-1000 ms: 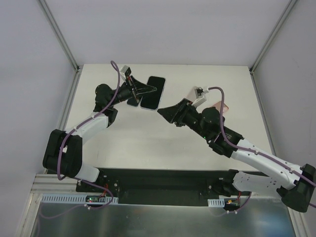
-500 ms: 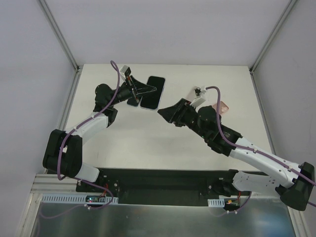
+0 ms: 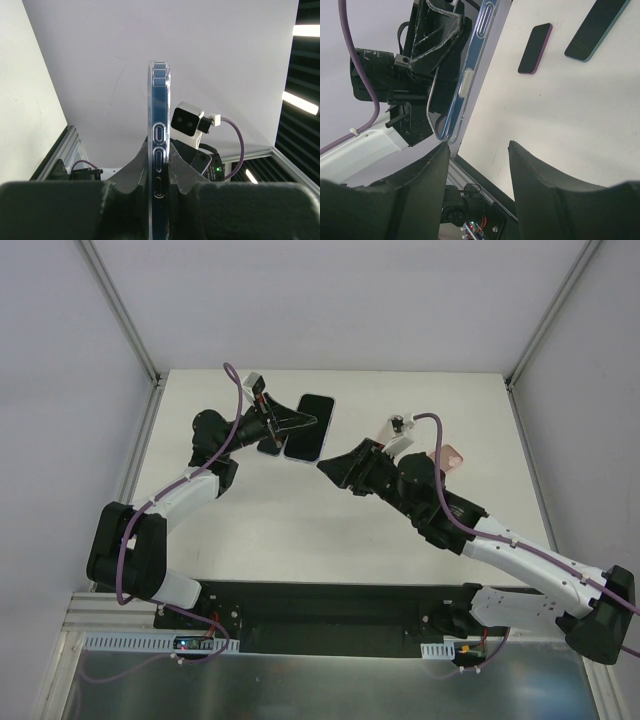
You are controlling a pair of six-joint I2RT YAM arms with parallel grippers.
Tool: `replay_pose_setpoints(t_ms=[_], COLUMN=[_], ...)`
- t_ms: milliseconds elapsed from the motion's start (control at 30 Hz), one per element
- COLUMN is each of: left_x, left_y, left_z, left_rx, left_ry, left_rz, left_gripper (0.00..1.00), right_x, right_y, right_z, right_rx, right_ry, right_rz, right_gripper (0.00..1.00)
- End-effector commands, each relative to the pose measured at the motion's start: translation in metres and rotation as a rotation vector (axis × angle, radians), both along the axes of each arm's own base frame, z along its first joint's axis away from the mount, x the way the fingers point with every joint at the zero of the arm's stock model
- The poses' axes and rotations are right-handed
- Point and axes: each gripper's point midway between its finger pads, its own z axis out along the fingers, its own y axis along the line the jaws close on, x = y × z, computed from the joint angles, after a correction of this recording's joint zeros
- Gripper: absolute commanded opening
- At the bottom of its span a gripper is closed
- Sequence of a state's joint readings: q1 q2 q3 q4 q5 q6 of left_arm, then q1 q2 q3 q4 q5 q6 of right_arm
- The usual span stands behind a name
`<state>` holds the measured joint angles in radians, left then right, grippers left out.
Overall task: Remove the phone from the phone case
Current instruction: Remove the phone case from the phone.
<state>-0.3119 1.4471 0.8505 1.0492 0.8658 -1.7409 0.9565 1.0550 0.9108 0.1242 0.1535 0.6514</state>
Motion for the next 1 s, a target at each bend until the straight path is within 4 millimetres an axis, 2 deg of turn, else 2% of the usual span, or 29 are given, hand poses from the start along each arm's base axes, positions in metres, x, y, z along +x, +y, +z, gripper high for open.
replay_pose_setpoints(t_ms=[0, 133, 333, 633, 967], left_x=[-0.014, -0.015, -0.013, -0.015, -0.014], left_y=[0.008, 0.009, 0.009, 0.01, 0.01], left_z=[0.041, 0.043, 0.038, 0.042, 0.041], left_rx=[-0.045, -0.044, -0.041, -0.043, -0.041], left_ry=[-0.174, -0.183, -0.172, -0.181, -0.176], left_rz=[-0.001, -0.002, 0.001, 0.001, 0.001], left_gripper=[0.0, 0.0, 0.0, 0.0, 0.0], right_x=[0.0, 0.001, -0.001, 0.001, 0.001], right_y=[0.003, 0.002, 0.001, 0.003, 0.001], right_z=[0.035, 0.032, 0.04, 0.038, 0.046], right_rx=[0.065, 0.062, 0.082, 0.078, 0.087], right_ry=[-0.064, -0.059, -0.072, -0.068, -0.085], right_rz=[0.007, -0.004, 0.002, 0.0, -0.002], right_gripper=[0.53, 0.53, 0.53, 0.53, 0.53])
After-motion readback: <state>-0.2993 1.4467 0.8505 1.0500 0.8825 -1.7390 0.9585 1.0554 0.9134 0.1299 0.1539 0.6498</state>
